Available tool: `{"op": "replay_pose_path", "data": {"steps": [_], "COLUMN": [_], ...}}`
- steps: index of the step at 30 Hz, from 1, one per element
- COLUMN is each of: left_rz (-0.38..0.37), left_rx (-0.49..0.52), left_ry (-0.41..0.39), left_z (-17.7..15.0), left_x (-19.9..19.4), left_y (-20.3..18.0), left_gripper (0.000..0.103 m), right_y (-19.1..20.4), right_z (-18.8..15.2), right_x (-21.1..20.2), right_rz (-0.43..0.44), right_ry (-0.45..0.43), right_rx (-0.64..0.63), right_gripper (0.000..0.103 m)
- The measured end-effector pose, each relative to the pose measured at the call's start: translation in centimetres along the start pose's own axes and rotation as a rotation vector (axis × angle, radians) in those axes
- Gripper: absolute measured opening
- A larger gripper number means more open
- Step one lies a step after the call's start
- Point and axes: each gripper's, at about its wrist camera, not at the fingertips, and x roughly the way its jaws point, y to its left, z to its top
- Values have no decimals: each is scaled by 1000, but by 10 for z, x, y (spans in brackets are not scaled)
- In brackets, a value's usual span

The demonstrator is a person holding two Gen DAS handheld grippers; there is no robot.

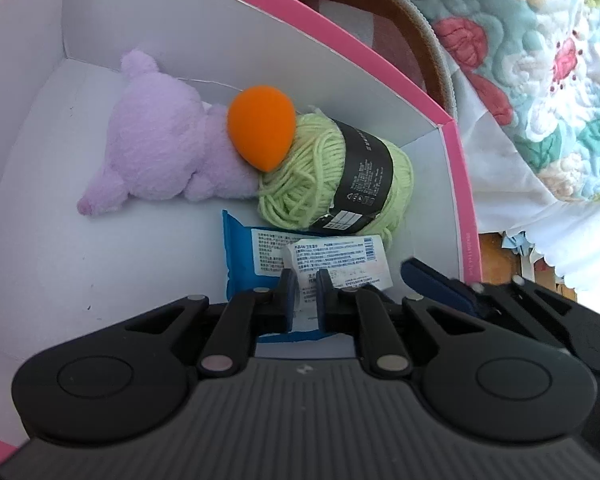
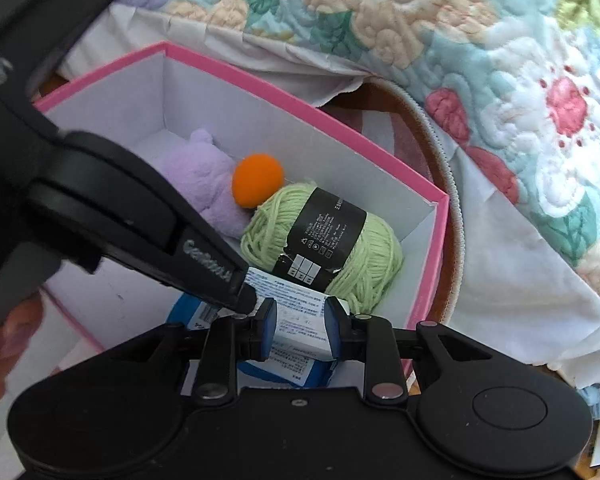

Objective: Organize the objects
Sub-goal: 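Open the left tool to release the packet onto the blue wipe pack, then raise the left tool up out of the pink box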

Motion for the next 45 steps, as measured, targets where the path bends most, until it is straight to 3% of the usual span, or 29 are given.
{"op": "replay_pose_path", "data": {"steps": [6,12,18,21,30,36,38,45], "left_rz": [15,83,93,132,186,217,237,277], "left_rx": [12,82,137,173,275,317,328,344], "left_ry": [2,-23,-63,-41,-62,-54,-45,-46], "left_z": [1,3,3,2,-19,-33,-38,-55], "left_x": [3,-6,-42,-59,-116,-155,-168,-201], "left_y": [-7,-20,-29,-38,-54,-56,-56,-49], "left_gripper": [10,11,12,13,14,26,41,51], "right_y": [-8,-22,-28,-29,-24,-16,-12,-1], "right_z": [-5,-13,-19,-22,-18,-19,-21,-28], "right_x": [-27,-41,-59,-70,-98,-132,-141,-161], "right_rz": [61,112,161,179,235,240,242,255], "right_ry": [-69,-94,-122,-134,-141,-172,-173,-164], "right_rx": [49,135,204,245,290,281,268,261], "right_gripper": [31,31,32,38,38,47,49,54]}}
